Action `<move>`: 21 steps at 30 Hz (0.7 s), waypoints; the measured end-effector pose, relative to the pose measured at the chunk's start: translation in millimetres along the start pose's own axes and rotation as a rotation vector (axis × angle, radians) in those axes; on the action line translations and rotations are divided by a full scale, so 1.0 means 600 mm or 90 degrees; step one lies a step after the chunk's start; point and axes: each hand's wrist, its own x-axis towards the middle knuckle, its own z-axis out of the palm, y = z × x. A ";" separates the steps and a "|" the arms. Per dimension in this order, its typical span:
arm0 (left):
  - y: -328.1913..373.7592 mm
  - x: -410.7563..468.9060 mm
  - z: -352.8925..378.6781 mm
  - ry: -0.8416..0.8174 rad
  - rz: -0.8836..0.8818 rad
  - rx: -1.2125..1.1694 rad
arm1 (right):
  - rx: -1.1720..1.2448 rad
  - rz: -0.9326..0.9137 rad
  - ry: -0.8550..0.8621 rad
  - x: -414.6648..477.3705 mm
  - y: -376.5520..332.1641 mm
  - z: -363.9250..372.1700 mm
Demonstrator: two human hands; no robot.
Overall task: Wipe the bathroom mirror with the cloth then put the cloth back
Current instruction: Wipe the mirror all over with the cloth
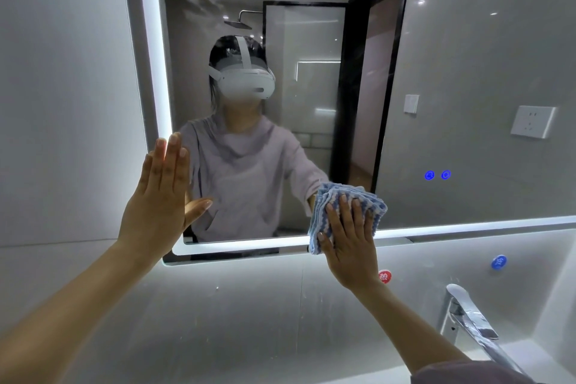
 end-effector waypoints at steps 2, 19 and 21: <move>0.000 0.001 -0.001 -0.006 -0.001 -0.001 | 0.002 0.000 0.002 0.003 0.001 -0.001; -0.001 0.000 -0.004 -0.014 0.008 -0.025 | -0.040 0.043 0.049 0.140 0.050 -0.080; -0.001 -0.001 -0.004 -0.010 0.007 -0.028 | -0.046 0.062 0.056 0.170 0.057 -0.097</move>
